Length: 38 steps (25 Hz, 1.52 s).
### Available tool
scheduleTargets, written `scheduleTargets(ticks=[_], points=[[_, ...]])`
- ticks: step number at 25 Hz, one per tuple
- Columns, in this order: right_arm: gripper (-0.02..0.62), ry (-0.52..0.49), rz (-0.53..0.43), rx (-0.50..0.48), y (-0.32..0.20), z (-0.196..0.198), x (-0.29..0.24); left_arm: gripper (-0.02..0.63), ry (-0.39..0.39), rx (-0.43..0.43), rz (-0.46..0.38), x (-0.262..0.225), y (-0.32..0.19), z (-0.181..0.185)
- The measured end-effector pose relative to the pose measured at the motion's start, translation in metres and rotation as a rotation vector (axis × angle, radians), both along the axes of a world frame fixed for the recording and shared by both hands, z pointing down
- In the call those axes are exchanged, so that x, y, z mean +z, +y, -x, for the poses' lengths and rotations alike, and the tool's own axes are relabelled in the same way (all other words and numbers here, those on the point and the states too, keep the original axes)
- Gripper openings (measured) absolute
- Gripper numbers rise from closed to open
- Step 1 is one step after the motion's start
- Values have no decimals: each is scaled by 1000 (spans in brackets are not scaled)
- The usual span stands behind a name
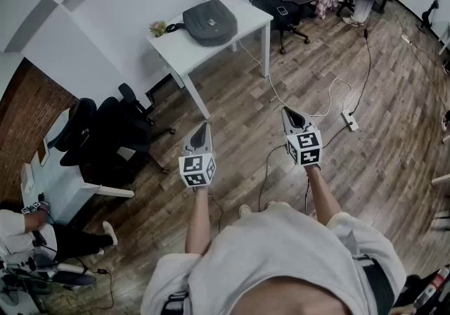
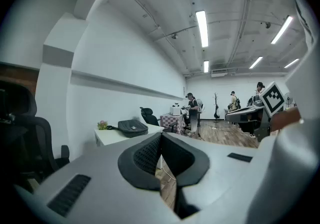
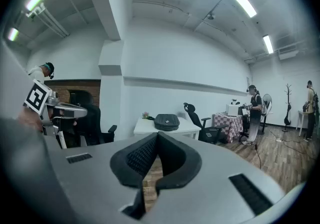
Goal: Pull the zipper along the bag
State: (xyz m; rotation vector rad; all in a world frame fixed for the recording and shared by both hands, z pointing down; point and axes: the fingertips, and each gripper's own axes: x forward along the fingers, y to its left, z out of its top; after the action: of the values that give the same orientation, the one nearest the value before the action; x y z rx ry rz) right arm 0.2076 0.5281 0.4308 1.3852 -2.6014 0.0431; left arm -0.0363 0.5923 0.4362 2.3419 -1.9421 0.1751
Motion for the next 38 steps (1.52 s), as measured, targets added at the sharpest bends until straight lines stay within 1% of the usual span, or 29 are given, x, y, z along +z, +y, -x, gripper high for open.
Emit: scheduleTargets(ticks=[7, 12, 20, 25, 33, 38], points=[[12, 6, 5, -10, -4, -8, 7, 26, 1, -2, 5, 4, -5, -13], [12, -20, -7, -7, -12, -19, 6, 26, 2, -2, 13, 7, -11, -25], [14, -2, -19, -26, -33, -38, 9, 26, -6, -10, 21, 13, -32, -49], [14, -6, -3, -29, -56, -55, 15, 26, -7, -16, 31, 19, -48, -67], [14, 2, 6, -48, -99, -41, 27, 26, 0, -25, 46, 34, -91, -57], [14, 12, 4, -51, -145, -26, 30, 26, 12, -14, 44, 41, -142, -44]])
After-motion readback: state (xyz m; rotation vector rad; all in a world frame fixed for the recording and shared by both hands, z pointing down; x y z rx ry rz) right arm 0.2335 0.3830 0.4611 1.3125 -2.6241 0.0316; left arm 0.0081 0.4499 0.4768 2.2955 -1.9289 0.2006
